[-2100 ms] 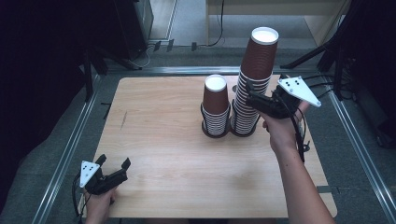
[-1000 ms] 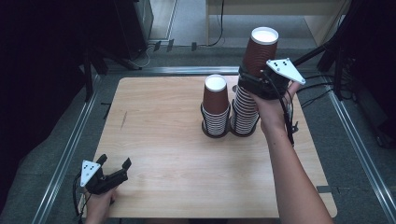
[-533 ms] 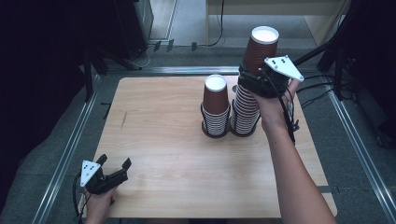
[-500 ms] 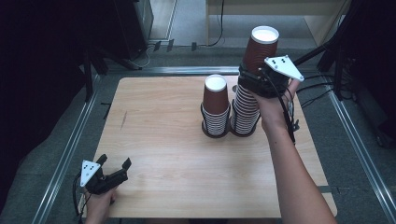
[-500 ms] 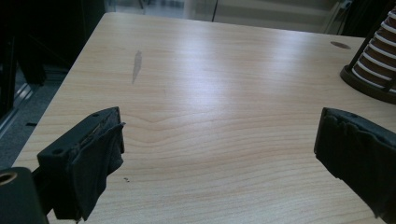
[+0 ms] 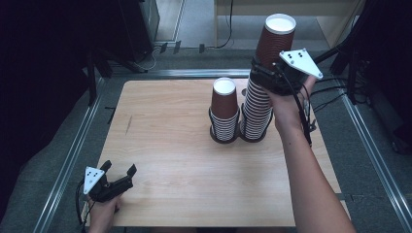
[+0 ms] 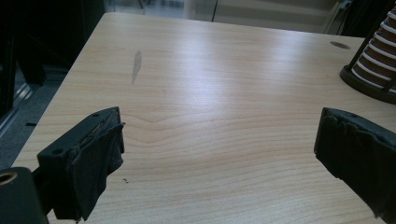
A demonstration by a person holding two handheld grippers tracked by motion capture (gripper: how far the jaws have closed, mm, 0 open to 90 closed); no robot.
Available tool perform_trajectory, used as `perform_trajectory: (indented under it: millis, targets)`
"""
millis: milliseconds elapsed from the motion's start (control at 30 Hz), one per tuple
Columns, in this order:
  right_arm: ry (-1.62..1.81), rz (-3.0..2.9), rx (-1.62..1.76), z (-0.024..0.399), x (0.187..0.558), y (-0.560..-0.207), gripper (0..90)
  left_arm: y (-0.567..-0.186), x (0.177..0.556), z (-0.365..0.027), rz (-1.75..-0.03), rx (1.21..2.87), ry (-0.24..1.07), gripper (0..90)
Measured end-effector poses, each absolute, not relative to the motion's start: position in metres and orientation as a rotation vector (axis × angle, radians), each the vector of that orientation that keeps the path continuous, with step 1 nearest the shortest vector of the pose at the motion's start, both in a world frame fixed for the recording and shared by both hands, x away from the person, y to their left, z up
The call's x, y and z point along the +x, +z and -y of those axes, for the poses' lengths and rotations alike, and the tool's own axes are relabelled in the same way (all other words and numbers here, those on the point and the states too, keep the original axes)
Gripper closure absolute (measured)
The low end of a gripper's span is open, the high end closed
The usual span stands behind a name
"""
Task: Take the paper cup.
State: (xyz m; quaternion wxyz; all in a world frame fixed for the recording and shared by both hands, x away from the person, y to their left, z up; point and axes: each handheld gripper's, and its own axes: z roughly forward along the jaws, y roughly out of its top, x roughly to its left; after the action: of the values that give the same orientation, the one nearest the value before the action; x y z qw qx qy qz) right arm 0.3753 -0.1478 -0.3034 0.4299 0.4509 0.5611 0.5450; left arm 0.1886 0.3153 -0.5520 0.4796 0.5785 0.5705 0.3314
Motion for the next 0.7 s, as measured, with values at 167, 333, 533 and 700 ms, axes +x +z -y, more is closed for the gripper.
perform_trajectory:
  millis: [167, 333, 533, 700]
  targets:
    - [1.371, -1.376, 1.106, 0.147, 0.375, -0.294, 11.5, -0.552, 0.189, -0.315, -1.392, 1.411, 0.808, 1.9]
    - [1.367, -1.360, 1.084, 0.147, 0.374, -0.287, 11.5, -0.552, 0.189, -0.316, -1.393, 1.410, 0.807, 1.9]
    - [1.378, -1.332, 1.056, 0.146, 0.371, -0.278, 11.6, -0.552, 0.189, -0.316, -1.393, 1.409, 0.807, 1.9]
    - [1.383, -1.317, 1.028, 0.144, 0.366, -0.272, 11.5, -0.552, 0.189, -0.316, -1.393, 1.410, 0.807, 1.9]
